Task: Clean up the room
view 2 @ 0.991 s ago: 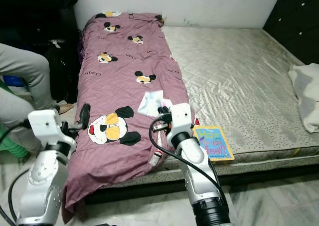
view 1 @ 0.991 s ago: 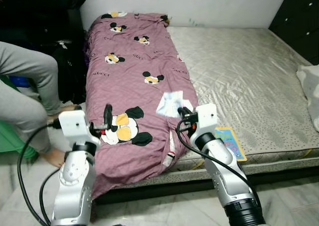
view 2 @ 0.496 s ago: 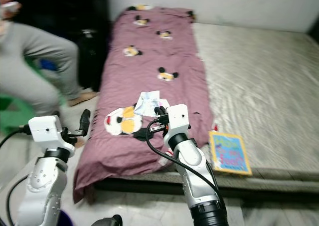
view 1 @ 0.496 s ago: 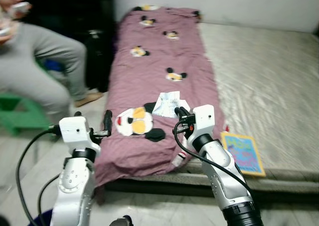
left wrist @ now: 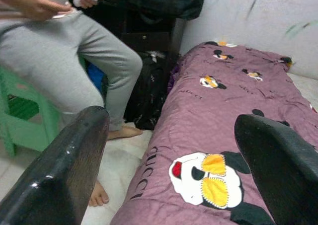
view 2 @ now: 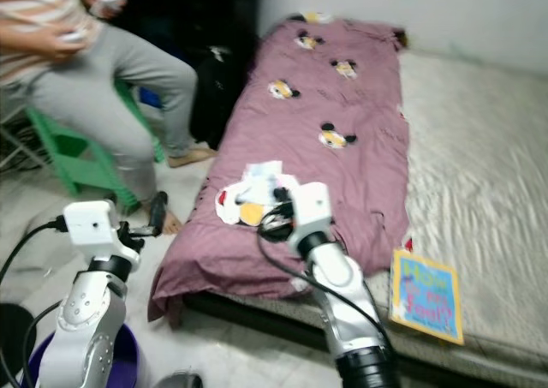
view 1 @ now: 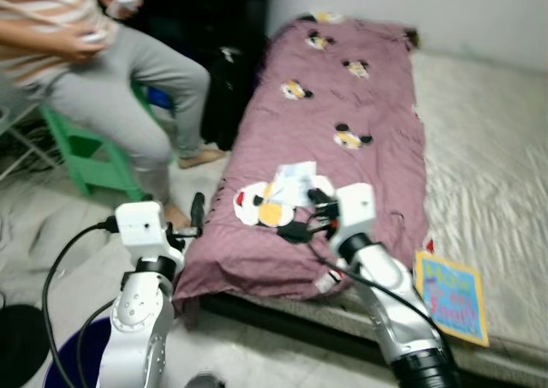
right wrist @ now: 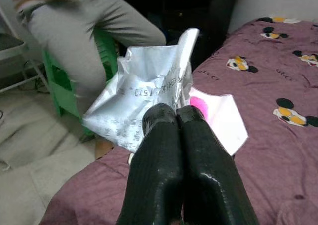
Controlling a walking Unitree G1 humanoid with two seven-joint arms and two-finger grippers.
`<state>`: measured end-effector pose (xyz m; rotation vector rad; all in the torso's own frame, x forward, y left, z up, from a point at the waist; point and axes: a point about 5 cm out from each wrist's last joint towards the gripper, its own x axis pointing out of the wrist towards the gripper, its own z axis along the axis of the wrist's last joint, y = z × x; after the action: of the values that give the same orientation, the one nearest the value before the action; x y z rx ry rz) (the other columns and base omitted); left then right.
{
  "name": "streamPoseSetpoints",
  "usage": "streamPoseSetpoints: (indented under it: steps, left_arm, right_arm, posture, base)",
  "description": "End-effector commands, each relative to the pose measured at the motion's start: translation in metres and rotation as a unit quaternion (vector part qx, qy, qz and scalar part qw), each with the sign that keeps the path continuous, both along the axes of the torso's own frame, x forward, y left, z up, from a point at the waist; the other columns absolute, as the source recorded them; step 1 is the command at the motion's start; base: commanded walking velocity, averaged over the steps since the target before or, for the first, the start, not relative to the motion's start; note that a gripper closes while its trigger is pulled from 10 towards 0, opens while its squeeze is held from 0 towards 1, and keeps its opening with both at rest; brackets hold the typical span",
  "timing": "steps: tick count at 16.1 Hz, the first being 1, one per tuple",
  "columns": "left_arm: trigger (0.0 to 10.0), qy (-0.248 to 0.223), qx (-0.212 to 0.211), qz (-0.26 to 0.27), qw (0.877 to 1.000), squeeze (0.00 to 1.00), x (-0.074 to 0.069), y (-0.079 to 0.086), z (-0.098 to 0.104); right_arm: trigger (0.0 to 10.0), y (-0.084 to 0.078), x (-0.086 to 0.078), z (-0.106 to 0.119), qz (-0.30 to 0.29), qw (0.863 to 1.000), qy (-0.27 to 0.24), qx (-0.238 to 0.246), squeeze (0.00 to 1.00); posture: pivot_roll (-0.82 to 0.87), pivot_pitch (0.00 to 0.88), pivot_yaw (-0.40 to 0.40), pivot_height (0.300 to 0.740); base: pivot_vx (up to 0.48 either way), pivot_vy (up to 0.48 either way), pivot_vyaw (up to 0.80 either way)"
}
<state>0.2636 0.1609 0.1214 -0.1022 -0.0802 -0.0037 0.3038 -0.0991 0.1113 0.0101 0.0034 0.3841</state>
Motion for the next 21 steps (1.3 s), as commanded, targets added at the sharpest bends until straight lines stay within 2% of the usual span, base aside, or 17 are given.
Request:
streamPoseSetpoints:
  steps: [1,4,7,21]
  left_arm:
    - [10.0,0.004,0.011,0.010,1.000,0.00,-0.0027,0.0073,-0.0010]
    - [10.0,0.005,0.011,0.010,1.000,0.00,-0.0032,0.0077,-0.0007]
    - [10.0,0.005,0.031,0.024,0.999,0.00,-0.0038,0.0078,-0.0008]
    - [10.0,0.002,0.009,-0.013,1.000,0.00,-0.0005,-0.0018,0.0024]
  right_arm:
    - [10.0,0.0094,-0.0018,0.0005,0.017,1.000,0.000,0.004,0.00]
    - [10.0,0.0111,-0.0027,-0.0014,0.020,1.000,0.002,0.005,0.00]
    - [10.0,0.0129,-0.0025,-0.0023,0.023,1.000,0.003,0.007,0.00]
    - [10.0,0.0151,-0.0036,-0.0043,0.027,1.000,0.004,0.007,0.00]
  posture:
    - [-0.01,0.094,-0.068,0.740]
    - [-0.01,0.096,-0.068,0.740]
    - [-0.01,0.097,-0.065,0.740]
    - [-0.01,0.109,-0.059,0.740]
  base:
    - [0.000,0.000,0.72]
    - [0.000,0.000,0.72]
    - [0.000,0.000,0.72]
    - [0.000,0.000,0.71]
